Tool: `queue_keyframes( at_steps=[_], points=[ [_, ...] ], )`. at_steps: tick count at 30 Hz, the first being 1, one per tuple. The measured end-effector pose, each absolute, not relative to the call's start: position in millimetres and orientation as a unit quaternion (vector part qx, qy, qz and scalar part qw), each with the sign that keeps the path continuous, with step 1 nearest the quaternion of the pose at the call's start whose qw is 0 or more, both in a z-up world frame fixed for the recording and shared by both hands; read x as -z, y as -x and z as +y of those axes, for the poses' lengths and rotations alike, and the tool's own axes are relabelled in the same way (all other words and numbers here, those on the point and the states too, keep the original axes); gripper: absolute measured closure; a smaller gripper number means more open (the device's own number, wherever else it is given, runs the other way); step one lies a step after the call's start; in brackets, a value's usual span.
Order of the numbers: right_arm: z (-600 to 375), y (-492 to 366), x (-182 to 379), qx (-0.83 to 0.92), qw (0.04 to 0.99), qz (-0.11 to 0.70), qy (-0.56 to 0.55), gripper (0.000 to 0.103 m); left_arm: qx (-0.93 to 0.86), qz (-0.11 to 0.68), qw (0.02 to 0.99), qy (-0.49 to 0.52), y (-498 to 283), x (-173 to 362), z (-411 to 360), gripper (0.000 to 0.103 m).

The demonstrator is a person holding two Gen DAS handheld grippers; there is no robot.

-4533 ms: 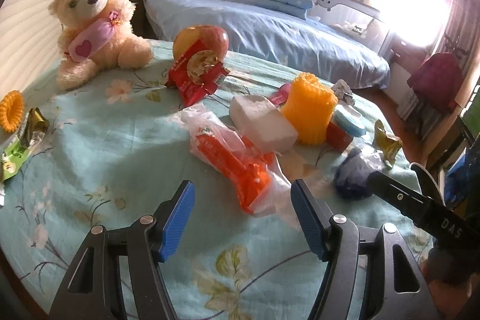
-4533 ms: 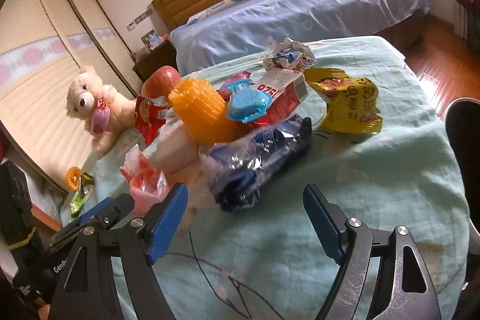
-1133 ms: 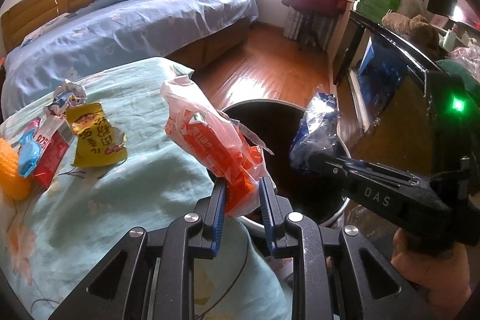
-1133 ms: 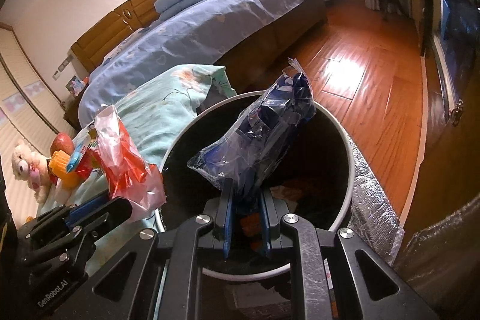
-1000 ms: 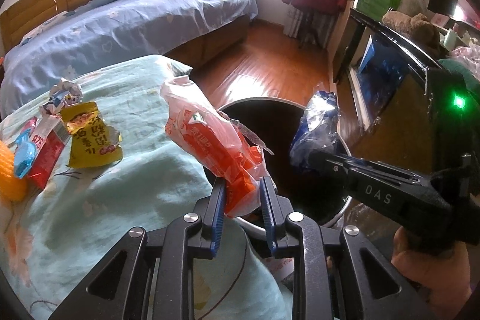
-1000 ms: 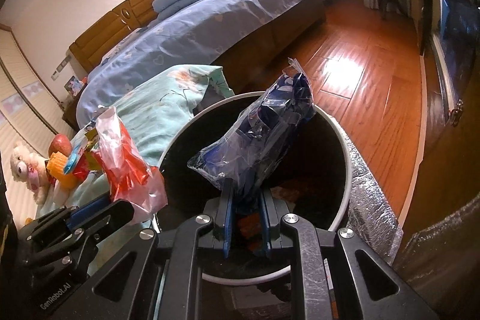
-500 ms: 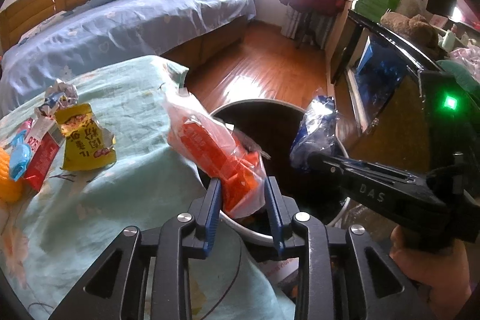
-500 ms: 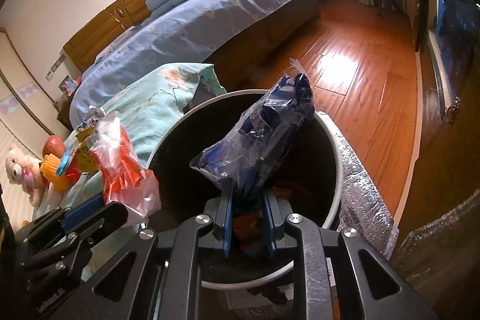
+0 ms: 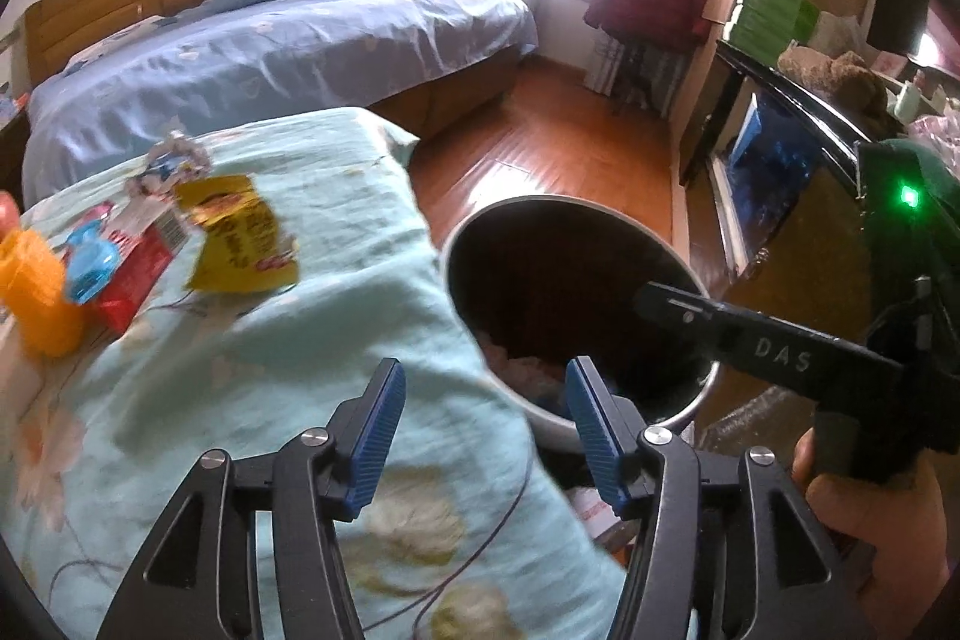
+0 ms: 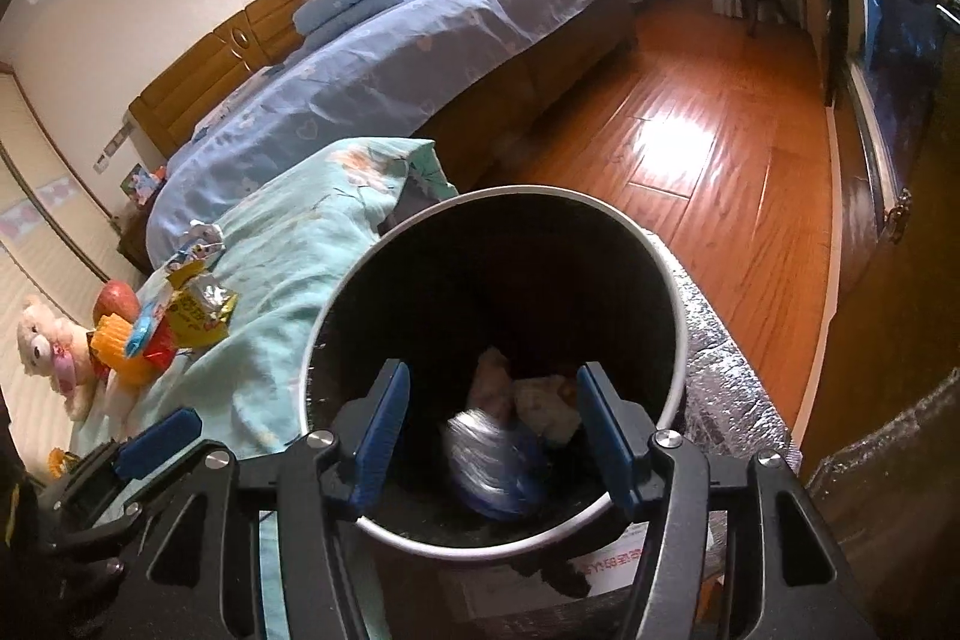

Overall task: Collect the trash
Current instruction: 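Carry both bags over the bin and open both tools to release them, then move both open tools back over the bed toward the yellow wrapper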

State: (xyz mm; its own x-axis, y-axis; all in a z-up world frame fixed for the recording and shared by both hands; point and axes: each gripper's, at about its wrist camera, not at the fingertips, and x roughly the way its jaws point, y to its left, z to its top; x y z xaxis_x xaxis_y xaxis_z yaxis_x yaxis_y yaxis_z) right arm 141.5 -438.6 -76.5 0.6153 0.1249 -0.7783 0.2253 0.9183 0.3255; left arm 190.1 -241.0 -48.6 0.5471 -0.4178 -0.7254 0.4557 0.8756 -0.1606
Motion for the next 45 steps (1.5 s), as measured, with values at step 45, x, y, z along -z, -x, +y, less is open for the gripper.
queue_keyframes(
  at_steps=[45],
  points=[
    [-260,-174,63,-0.115,0.886,0.431,-0.128,0.040,0.054,0.403,0.910,0.084,-150,41,-50,0.042]
  ],
)
